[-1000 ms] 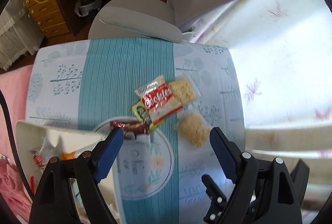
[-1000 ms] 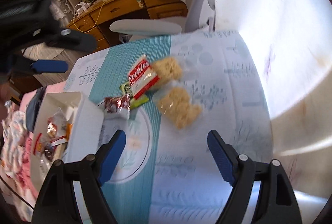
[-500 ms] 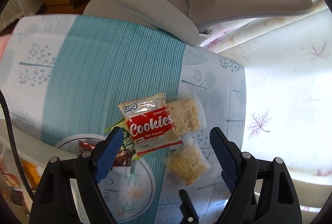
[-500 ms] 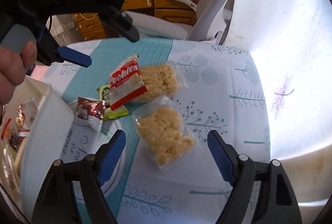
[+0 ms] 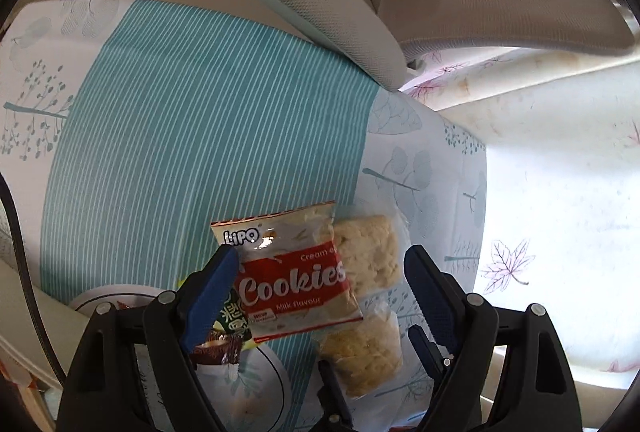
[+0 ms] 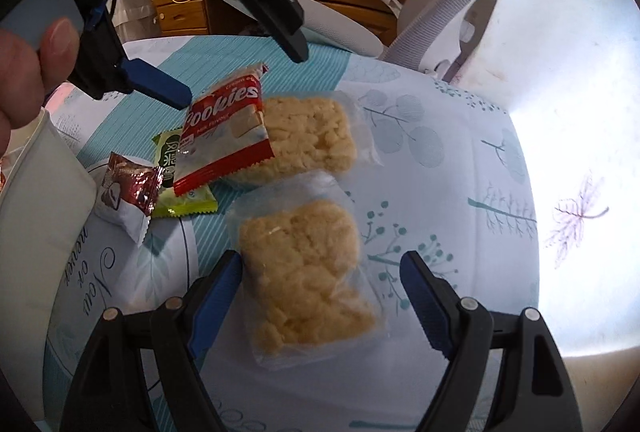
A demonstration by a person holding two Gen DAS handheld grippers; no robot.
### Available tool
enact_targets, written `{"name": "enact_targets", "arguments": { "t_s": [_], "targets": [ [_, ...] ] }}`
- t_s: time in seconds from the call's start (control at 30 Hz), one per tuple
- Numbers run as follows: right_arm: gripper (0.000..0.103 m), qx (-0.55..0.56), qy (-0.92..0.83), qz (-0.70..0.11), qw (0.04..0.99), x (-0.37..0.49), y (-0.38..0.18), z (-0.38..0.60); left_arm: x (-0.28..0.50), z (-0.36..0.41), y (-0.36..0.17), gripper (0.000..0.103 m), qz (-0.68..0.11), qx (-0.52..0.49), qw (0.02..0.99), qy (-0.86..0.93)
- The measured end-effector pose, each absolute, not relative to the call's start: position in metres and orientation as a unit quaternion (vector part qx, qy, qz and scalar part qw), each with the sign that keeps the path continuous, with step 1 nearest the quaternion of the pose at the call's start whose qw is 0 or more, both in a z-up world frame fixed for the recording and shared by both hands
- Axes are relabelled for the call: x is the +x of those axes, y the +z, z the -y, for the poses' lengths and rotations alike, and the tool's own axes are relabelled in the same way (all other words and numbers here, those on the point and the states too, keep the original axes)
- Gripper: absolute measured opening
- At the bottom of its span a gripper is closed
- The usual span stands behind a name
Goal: Organize snacks
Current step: 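Grasp a clear rice-cracker bag with the right gripper while the left gripper grasps the red Cookies packet, then lift the rice-cracker bag and Cookies packet and carry both over the tray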
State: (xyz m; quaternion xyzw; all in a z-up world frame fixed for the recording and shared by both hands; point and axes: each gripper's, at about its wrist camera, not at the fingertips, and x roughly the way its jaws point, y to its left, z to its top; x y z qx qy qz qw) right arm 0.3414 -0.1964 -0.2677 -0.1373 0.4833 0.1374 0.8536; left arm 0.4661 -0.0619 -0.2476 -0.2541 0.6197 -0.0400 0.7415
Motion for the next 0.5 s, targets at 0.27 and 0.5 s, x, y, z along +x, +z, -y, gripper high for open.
{"name": "enact_targets", "arguments": {
  "t_s": [0.27,0.5],
  "targets": [
    [0.069,-0.113,0.154,-0.491,0.850,0.343,-0.279,0.196,0.468,0.054,-0.259,0.077,-0.622,-0.270,0.734,-0.033],
    [0.061,-0.109,0.155,-0.499,0.846,0.340,-0.279,0.191,0.468,0.054,-0.268,0.063,-0.630,-0.279,0.725,-0.023]
  ]
}}
